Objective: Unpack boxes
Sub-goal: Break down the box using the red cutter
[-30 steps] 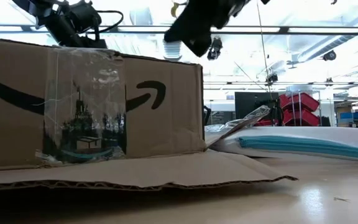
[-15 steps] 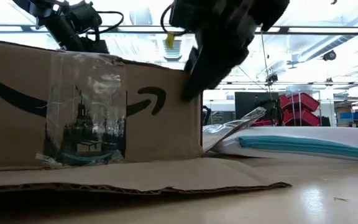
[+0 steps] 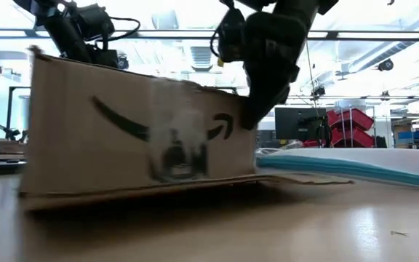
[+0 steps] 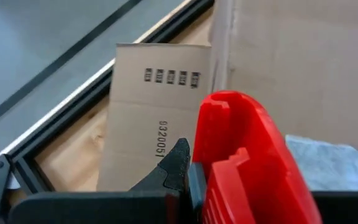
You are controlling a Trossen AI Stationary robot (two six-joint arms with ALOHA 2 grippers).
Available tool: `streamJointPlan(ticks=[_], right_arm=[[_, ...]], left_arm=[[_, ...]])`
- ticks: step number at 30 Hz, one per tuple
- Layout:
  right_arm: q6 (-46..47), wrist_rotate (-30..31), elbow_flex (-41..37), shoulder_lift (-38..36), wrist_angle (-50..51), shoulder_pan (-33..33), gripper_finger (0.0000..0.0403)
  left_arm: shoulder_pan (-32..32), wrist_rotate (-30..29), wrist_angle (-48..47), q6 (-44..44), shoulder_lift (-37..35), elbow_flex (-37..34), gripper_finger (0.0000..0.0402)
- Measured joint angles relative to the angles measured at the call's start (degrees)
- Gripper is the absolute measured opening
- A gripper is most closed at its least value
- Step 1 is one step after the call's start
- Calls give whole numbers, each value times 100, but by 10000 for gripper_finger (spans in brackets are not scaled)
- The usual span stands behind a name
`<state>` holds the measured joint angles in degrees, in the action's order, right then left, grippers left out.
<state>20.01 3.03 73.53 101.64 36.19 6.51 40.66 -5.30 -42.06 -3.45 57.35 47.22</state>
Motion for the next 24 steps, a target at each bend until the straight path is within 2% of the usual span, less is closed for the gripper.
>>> streamJointPlan(ticks=[8,13,17,21,24], right_arm=[[3,382,-4,-504,930,-130,0],[0,643,-4,-805,1394,-260,0],[19,699,-26,-1014,1657,-462,0],[-2,902,-44,-1112,1752,-694,0],[-74,891,-74,-1127,1864,-863,0]], left_arm=[[-34,492,-218,-554,-201,-2,32],[-308,673,-217,-964,-300,-2,32],[-757,673,-256,-1308,-315,-10,32],[-1438,933,-105,-1797,-309,-11,32],[-2035,783,15,-2171,-309,-11,32]])
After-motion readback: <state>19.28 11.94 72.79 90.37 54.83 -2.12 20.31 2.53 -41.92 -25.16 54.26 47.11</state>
